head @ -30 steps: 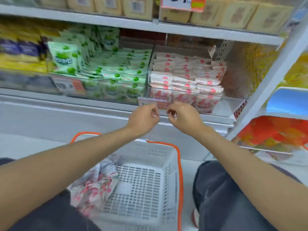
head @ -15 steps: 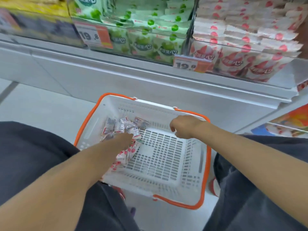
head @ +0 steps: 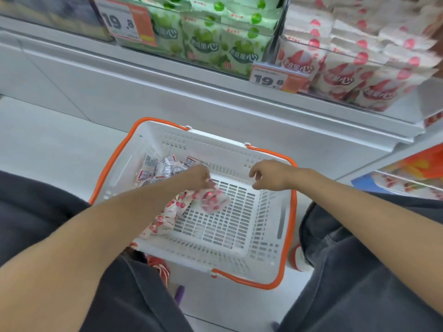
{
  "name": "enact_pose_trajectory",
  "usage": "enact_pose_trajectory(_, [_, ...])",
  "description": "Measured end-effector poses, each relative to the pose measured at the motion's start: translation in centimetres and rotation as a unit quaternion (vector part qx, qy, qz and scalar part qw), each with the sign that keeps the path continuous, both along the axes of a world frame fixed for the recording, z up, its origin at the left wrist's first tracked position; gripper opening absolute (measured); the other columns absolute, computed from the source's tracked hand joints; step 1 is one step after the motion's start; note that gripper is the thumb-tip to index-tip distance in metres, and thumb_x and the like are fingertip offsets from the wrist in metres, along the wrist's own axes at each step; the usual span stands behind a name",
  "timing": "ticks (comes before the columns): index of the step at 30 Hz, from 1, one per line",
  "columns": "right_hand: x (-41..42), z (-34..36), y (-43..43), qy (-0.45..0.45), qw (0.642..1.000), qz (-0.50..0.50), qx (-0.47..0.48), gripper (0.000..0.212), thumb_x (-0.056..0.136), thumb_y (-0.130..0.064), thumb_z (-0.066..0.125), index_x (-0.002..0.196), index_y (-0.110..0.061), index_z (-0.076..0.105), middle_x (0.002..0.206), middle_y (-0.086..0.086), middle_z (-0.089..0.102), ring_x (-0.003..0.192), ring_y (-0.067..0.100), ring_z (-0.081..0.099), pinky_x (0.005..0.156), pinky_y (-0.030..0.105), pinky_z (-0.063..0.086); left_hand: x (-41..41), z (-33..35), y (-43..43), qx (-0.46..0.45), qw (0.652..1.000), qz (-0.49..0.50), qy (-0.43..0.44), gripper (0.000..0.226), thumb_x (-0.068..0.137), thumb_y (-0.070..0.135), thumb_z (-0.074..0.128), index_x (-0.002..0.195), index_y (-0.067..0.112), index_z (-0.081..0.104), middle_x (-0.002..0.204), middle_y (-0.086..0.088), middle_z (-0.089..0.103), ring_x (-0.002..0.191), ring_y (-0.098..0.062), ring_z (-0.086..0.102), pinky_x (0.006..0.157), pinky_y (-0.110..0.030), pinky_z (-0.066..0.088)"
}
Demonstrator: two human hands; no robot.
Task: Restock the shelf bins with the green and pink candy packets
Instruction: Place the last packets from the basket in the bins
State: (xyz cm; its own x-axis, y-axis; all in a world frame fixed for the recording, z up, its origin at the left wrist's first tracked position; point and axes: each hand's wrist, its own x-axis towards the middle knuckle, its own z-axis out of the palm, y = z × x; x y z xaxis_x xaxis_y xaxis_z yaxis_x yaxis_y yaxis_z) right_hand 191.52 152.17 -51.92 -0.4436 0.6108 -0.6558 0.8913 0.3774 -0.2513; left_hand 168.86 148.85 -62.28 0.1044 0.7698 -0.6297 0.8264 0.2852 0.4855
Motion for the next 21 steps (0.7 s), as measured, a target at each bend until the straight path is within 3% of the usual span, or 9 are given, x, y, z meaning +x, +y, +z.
enact_pose_trajectory(2, [1.1,0.5,1.0,0.053,0.991,-0.120,-0.032,0.047,0.089,-0.029,0.066,0.131,-0.016,0.049,0.130,0.000,0.055,0.115,0.019,0.054,0.097,0.029,0.043,2.5,2.9,1.8,0.013,0.972,0.159,-0.173,0.018,0.088,0.015,0.071,0.096,0.001,0.064,0.080,-0.006,0.061,0.070,-0.018,0.061,0.061,-0.028,0.058])
enact_pose_trajectory(4, [2.5,1.2,2.3,0.133,0.953,-0.261,-0.072,0.045,0.084,-0.033,0.072,0.122,-0.015,0.054,0.119,-0.002,0.062,0.105,0.017,0.060,0.089,0.031,0.048,4.7,5.8,3.1,-0.004,0.913,0.254,-0.318,0.009,0.091,0.011,0.067,0.096,0.004,0.062,0.091,-0.013,0.067,0.074,-0.017,0.066,0.065,-0.026,0.060])
enact_pose_trajectory(8, [4.9,3.4,3.6,0.286,0.853,-0.420,-0.118,0.034,0.086,-0.020,0.071,0.117,-0.009,0.063,0.114,0.009,0.070,0.098,0.019,0.066,0.089,0.033,0.054,7.1,10.5,4.1,-0.005,0.838,0.301,-0.454,0.003,0.094,0.009,0.062,0.091,0.008,0.063,0.089,-0.009,0.070,0.070,-0.011,0.071,0.067,-0.022,0.059])
enact_pose_trajectory(10, [6.1,5.2,3.8,0.337,0.834,-0.420,-0.119,0.017,0.087,-0.013,0.070,0.103,-0.008,0.068,0.106,0.010,0.072,0.090,0.018,0.068,0.083,0.029,0.057,7.5,11.8,4.5,-0.003,0.818,0.296,-0.493,0.006,0.096,0.008,0.058,0.097,0.005,0.063,0.090,-0.009,0.071,0.071,-0.011,0.072,0.068,-0.021,0.059])
enact_pose_trajectory(12, [7.3,7.2,3.9,0.351,0.844,-0.388,-0.116,0.005,0.089,-0.010,0.068,0.094,-0.010,0.069,0.096,0.004,0.074,0.083,0.014,0.069,0.076,0.023,0.057,7.8,13.1,5.0,-0.012,0.809,0.268,-0.523,0.013,0.097,0.007,0.055,0.106,0.002,0.063,0.089,-0.008,0.073,0.075,-0.012,0.073,0.070,-0.021,0.059])
enact_pose_trajectory(16, [9.1,10.5,3.9,0.393,0.836,-0.361,-0.127,0.030,0.086,-0.008,0.069,0.115,-0.007,0.064,0.108,0.006,0.073,0.098,0.019,0.070,0.083,0.028,0.056,10.1,16.3,6.1,0.029,0.820,0.236,-0.521,0.014,0.096,0.004,0.056,0.108,0.000,0.062,0.080,-0.005,0.075,0.073,-0.013,0.073,0.068,-0.022,0.059])
enact_pose_trajectory(21, [11.5,16.4,4.6,0.415,0.836,-0.358,0.017,0.021,0.082,0.003,0.070,0.102,-0.003,0.068,0.093,0.009,0.074,0.079,0.016,0.070,0.063,0.024,0.057,14.2,22.0,8.9,0.185,0.852,0.143,-0.468,0.004,0.091,0.006,0.065,0.095,0.006,0.066,0.090,-0.009,0.072,0.081,-0.018,0.069,0.078,-0.025,0.059])
